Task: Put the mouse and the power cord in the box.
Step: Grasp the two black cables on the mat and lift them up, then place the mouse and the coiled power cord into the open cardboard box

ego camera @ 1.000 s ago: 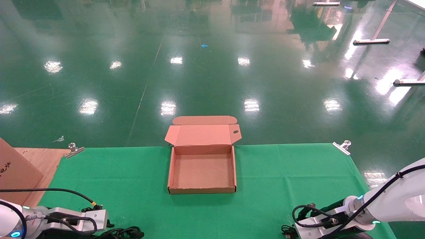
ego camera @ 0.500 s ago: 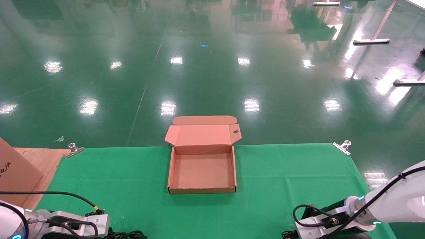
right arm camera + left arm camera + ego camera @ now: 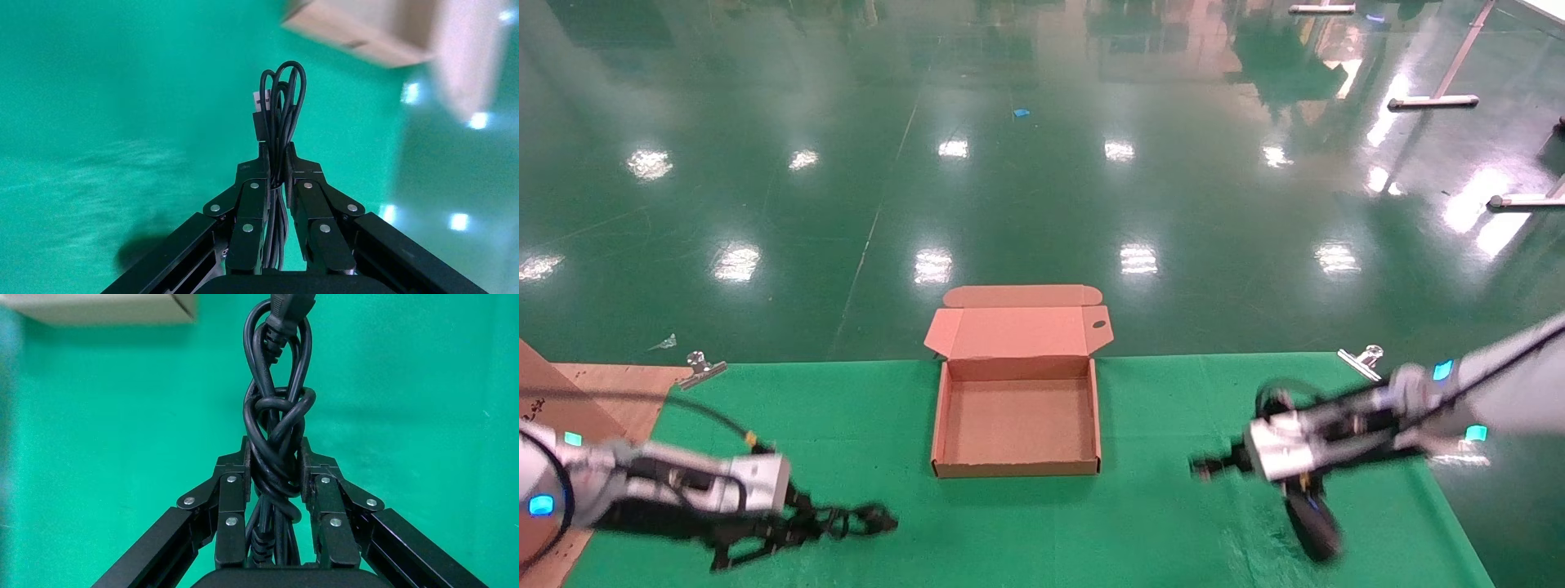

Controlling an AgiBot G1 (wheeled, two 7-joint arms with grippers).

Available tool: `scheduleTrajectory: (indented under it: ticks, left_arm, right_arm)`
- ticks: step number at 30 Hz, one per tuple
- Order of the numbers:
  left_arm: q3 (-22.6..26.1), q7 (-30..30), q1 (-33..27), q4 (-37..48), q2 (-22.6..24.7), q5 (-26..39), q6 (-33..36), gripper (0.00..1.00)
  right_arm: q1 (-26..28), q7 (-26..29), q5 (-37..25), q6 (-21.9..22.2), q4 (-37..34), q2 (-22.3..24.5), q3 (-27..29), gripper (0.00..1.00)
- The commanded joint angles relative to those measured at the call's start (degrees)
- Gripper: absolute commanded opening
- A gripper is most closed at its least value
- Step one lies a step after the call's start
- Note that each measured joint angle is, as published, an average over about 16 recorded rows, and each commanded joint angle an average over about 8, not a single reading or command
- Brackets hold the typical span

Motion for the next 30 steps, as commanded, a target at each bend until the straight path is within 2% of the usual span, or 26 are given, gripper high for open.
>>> scheduleTrajectory:
  ticks: [1,9,16,22,30]
  left_arm:
    - [-0.02,-0.18,-1.69,-0.4,0.06,-0.03,1.06,0.0]
    - [-0.74,-1.64,-8.5,-1.69,4.38,-0.99,0.29,0.0]
    - [-1.49,-2.01,-12.32,-2.03,9.79,-1.79,-6.9,0.0]
    - [-1.88,-1.65,-12.54,-1.39,13.58,-2.23,-12.01,0.0]
    - [-2.33,0.57,-9.84,-0.48,16.3,-2.96,-14.53,0.0]
  right_arm:
    - [2.08,0.25,0.56,-1.36,0.48,0.29,0.39,0.0]
    - [8.54,2.76,1.7,-2.44,1.94,-2.16,1.23,0.0]
    - [13.16,4.47,2.26,-0.02,2.62,-7.09,1.69,0.0]
    - [14.41,4.54,2.71,1.05,1.79,-9.76,1.95,0.0]
    - [14.76,4.14,3.72,1.01,0.83,-9.8,2.52,0.0]
